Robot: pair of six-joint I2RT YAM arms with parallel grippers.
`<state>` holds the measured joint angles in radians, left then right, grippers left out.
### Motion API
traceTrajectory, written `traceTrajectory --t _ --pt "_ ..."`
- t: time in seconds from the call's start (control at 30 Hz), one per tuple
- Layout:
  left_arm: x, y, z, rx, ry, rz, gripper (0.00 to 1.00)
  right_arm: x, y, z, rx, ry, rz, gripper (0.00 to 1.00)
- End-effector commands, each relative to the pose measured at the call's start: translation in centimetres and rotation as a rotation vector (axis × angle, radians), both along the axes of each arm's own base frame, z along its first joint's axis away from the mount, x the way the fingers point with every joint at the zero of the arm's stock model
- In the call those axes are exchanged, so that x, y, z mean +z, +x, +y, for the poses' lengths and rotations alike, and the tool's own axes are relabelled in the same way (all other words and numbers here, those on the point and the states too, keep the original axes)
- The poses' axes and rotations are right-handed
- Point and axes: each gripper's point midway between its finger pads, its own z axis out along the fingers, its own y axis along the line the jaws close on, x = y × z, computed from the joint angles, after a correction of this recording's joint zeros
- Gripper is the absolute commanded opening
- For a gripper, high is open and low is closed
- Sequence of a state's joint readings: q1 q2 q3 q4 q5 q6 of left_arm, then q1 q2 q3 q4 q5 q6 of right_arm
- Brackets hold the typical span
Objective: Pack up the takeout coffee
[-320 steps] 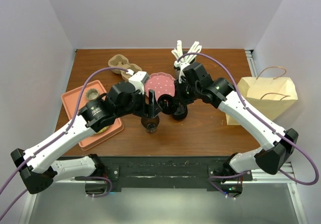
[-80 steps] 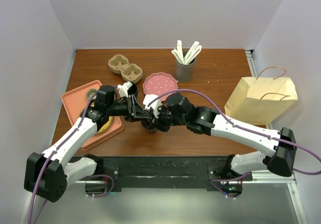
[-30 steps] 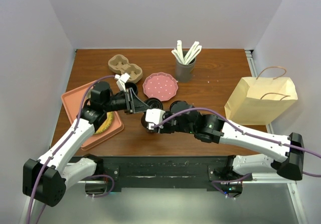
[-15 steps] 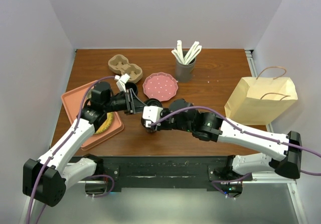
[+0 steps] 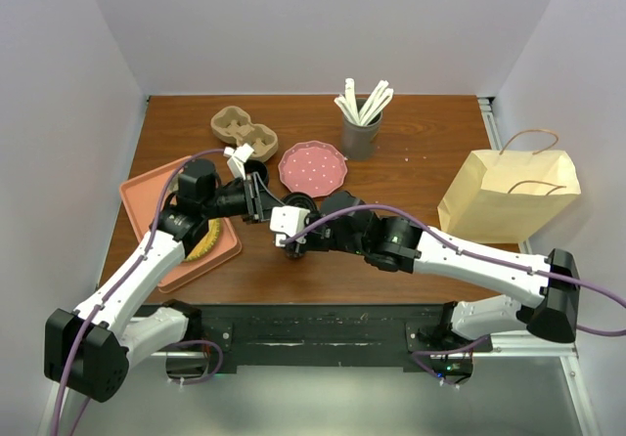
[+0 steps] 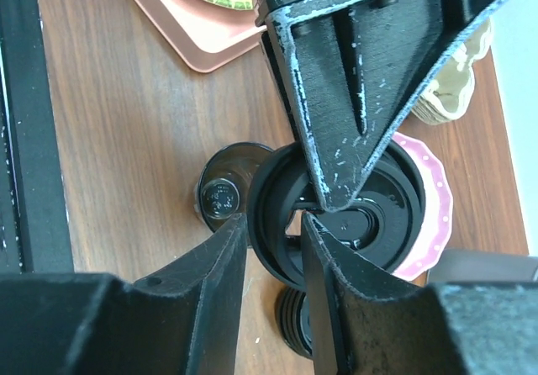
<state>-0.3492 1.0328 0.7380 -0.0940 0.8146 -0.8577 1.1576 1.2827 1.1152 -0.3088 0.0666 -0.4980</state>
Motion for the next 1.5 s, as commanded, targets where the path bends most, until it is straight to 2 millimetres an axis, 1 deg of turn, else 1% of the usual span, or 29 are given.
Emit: traceTrajectory --t 0.0,0.07,0.1,0.13,0.17,0.23,0.27,0.3,0.33,0.37,0.4,0.43,0.47,0.5,0.53,0.63,0.67,0.73,0.8,0.83,0.87,0.9,0.93,0.97,1.03,1.23,1.3,1.37,1.47 --pt "1.9 -0.2 -0.4 -0.026 -0.046 -0.022 0.04 2.2 0.5 0.9 0.001 0.065 -0.039 0.26" --pt "1.9 -0.2 -0.4 -0.026 -0.048 -0.022 0.06 2.2 0.6 1.0 -0.004 0.064 -0.039 0.13" --pt "1.8 -0.2 -0.4 -0.026 -0.047 -0.021 0.10 2.3 0.6 1.0 -0.004 0.062 -0.038 0.03" --pt "1.8 -0.2 -0.4 -0.028 -0.045 -0.029 0.16 2.1 0.6 1.1 -0.001 0.057 -0.035 0.00" --pt "1.8 -0.2 -0.4 -0.036 -0.042 -0.035 0.28 1.7 0.6 1.1 0.000 0.042 -0.027 0.00" --pt "1.8 -0.1 -0.5 -0.059 -0.038 -0.051 0.37 1.6 0.4 1.3 0.001 0.036 -0.005 0.00" --pt "1.5 0.0 -0.5 -0.056 -0.024 -0.040 0.43 0.8 0.3 1.2 -0.003 0.004 0.016 0.00" --pt "1.2 0.8 -0.3 -0.019 0.006 -0.037 0.45 1.1 0.3 1.3 -0.006 0.006 0.023 0.00" --pt "1.8 1.6 -0.1 -0.004 0.037 -0.074 0.47 0.9 0.2 1.3 -0.009 0.000 0.045 0.00" --pt "1.3 1.7 0.2 0.010 0.081 -0.046 0.51 0.2 -0.1 1.1 -0.010 -0.033 0.069 0.00" --pt "1.4 2.4 0.6 0.043 0.115 -0.071 0.55 0.4 -0.2 1.1 -0.007 -0.031 0.080 0.00" --pt "2.2 3.0 0.9 0.054 0.143 -0.102 0.59 0.2 -0.4 1.1 -0.007 -0.034 0.099 0.00" --pt "2.5 3.5 1.1 0.075 0.166 -0.114 0.69 0.1 -0.6 1.0 -0.008 -0.036 0.109 0.00" --pt "2.4 4.7 1.8 0.130 0.212 -0.128 0.72 0.2 -0.7 0.9 -0.012 -0.031 0.116 0.00" --pt "2.5 5.3 2.2 0.147 0.253 -0.141 0.80 0.0 -0.9 0.8 -0.017 -0.030 0.131 0.00" --pt "2.2 7.5 3.9 0.252 0.355 -0.163 0.87 -0.3 -1.3 0.7 -0.024 -0.023 0.171 0.00" --pt "1.5 7.8 4.7 0.280 0.392 -0.142 0.91 -0.4 -1.5 0.8 -0.021 -0.022 0.182 0.00" --pt "0.5 8.7 6.2 0.348 0.465 -0.133 0.91 -1.3 -1.9 1.0 -0.010 -0.033 0.214 0.00" --pt "-0.8 8.7 7.3 0.382 0.507 -0.099 0.87 -1.9 -2.4 1.5 0.011 -0.033 0.248 0.00" --pt "-2.2 8.3 7.5 0.374 0.521 -0.069 0.84 -2.4 -2.4 1.8 0.011 -0.043 0.257 0.00" --pt "-2.9 8.2 7.9 0.376 0.523 -0.051 0.78 -2.6 -2.3 1.9 0.006 -0.047 0.257 0.00" --pt "-3.5 7.7 7.7 0.354 0.510 -0.031 0.73 -2.7 -2.1 2.1 0.004 -0.050 0.258 0.00" --pt "-4.7 7.1 7.7 0.344 0.497 -0.006 0.66 -2.8 -2.1 2.2 0.010 -0.052 0.266 0.00" --pt "-5.1 6.9 7.8 0.337 0.478 0.008 0.63 -3.3 -2.1 2.4 0.012 -0.063 0.277 0.00" --pt "-5.7 5.8 7.1 0.293 0.412 0.025 0.60 -3.8 -2.2 2.4 0.014 -0.073 0.292 0.00" --pt "-7.4 4.4 7.6 0.281 0.400 0.049 0.59 -5.1 -1.3 2.5 -0.008 -0.086 0.320 0.00" --pt "-8.1 3.6 7.3 0.246 0.377 0.063 0.59 -5.9 -1.1 2.5 -0.009 -0.108 0.329 0.00" --pt "-8.3 3.4 6.9 0.229 0.350 0.061 0.57 -6.3 -0.9 2.7 -0.013 -0.117 0.334 0.00" --pt "-9.2 3.0 6.9 0.229 0.347 0.080 0.55 -6.5 -0.5 2.7 -0.022 -0.126 0.330 0.00"
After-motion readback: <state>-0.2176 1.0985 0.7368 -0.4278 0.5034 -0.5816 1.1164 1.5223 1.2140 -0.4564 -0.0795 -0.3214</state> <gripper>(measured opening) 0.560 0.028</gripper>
